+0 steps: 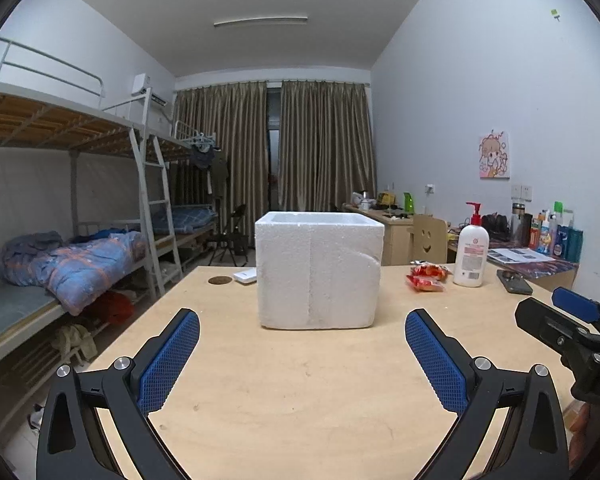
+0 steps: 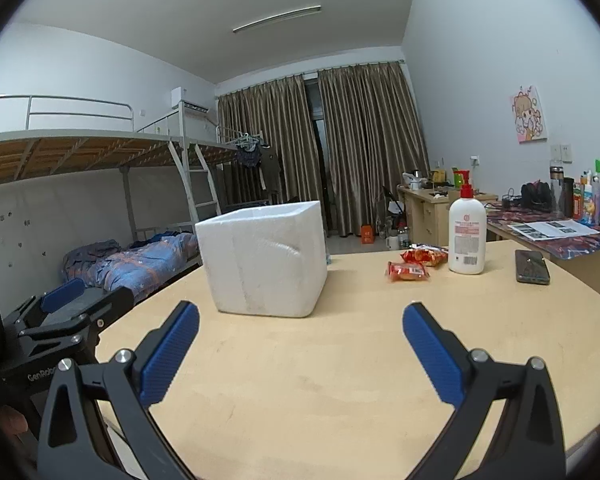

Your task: Organize soft objects

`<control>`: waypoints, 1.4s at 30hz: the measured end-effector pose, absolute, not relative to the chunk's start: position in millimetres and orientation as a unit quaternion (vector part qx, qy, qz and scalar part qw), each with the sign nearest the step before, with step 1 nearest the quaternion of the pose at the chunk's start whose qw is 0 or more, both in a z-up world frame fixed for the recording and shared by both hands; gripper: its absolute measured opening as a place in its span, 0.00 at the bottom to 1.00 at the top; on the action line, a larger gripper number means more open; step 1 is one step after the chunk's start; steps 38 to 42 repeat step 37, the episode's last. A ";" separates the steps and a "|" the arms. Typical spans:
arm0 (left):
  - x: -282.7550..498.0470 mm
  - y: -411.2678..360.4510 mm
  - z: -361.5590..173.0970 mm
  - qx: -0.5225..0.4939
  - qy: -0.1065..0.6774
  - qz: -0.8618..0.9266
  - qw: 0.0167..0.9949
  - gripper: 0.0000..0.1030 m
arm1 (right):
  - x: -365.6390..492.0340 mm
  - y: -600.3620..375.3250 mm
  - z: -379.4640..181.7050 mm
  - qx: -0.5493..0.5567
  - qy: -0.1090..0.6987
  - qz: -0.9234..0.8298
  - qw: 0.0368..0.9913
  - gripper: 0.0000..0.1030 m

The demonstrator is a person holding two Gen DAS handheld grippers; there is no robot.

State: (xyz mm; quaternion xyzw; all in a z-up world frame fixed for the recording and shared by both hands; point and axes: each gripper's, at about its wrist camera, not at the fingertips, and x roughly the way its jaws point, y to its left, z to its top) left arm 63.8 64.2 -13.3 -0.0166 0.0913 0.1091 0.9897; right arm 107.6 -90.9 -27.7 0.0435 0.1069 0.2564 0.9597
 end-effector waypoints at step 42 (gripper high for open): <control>56.0 63.0 -16.9 -0.018 0.102 0.097 0.990 1.00 | 92.0 -94.2 -23.2 0.033 0.102 0.245 0.964 1.00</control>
